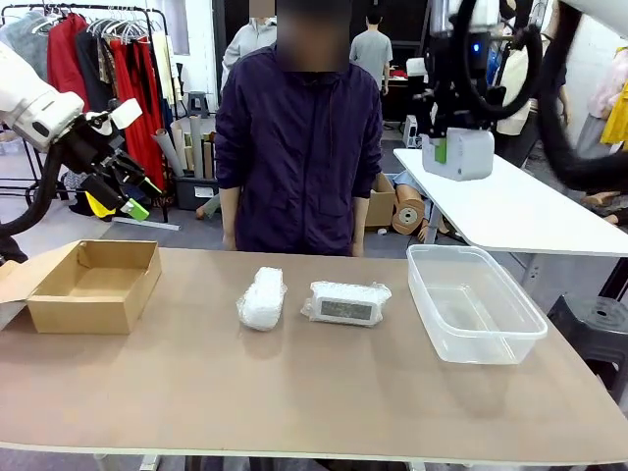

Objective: Separate and place wrapped and unwrapped clocks.
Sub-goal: If the picked Digital clock is wrapped, place it in the Package Box ; if not, place it in the Organizing box.

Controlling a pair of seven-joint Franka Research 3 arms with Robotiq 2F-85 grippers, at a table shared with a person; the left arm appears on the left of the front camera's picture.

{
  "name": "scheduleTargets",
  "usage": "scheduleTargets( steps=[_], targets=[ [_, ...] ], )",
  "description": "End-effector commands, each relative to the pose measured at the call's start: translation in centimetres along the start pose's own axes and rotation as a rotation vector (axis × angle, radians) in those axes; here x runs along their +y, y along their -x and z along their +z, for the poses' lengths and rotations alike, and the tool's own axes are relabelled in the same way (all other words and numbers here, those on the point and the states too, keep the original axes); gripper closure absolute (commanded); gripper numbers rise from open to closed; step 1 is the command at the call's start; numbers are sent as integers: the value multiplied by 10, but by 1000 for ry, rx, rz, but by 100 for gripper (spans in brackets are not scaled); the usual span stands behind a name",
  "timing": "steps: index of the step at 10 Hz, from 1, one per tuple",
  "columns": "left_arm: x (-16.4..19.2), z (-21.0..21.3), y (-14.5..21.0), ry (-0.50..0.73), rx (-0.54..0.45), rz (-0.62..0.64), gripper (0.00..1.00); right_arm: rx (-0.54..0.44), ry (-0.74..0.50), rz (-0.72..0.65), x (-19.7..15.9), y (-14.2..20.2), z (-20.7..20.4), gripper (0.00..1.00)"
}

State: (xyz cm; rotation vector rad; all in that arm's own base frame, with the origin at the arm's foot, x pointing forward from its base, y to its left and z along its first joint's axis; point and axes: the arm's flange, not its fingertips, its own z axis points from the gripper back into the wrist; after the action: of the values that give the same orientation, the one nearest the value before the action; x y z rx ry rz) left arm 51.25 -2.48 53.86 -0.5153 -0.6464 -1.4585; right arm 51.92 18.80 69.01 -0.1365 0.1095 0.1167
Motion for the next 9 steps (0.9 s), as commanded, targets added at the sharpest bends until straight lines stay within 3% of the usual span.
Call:
scheduleTargets(
  steps=[1, 5, 8, 9],
  targets=[
    [-1, 2, 1, 4, -5, -12, 0, -132, -6, -9, -25, 53, -96, 100],
    [-1, 2, 1, 4, -5, -12, 0, -326, -128, -133, -52, 28, -108, 100],
    [-1, 2, 1, 4, -5, -12, 0, -342, -211, -193, -61, 14, -101, 100],
    [-1, 2, 1, 4, -5, -12, 0, -313, -151, -150, -62, 16, -106, 100]
  ],
)
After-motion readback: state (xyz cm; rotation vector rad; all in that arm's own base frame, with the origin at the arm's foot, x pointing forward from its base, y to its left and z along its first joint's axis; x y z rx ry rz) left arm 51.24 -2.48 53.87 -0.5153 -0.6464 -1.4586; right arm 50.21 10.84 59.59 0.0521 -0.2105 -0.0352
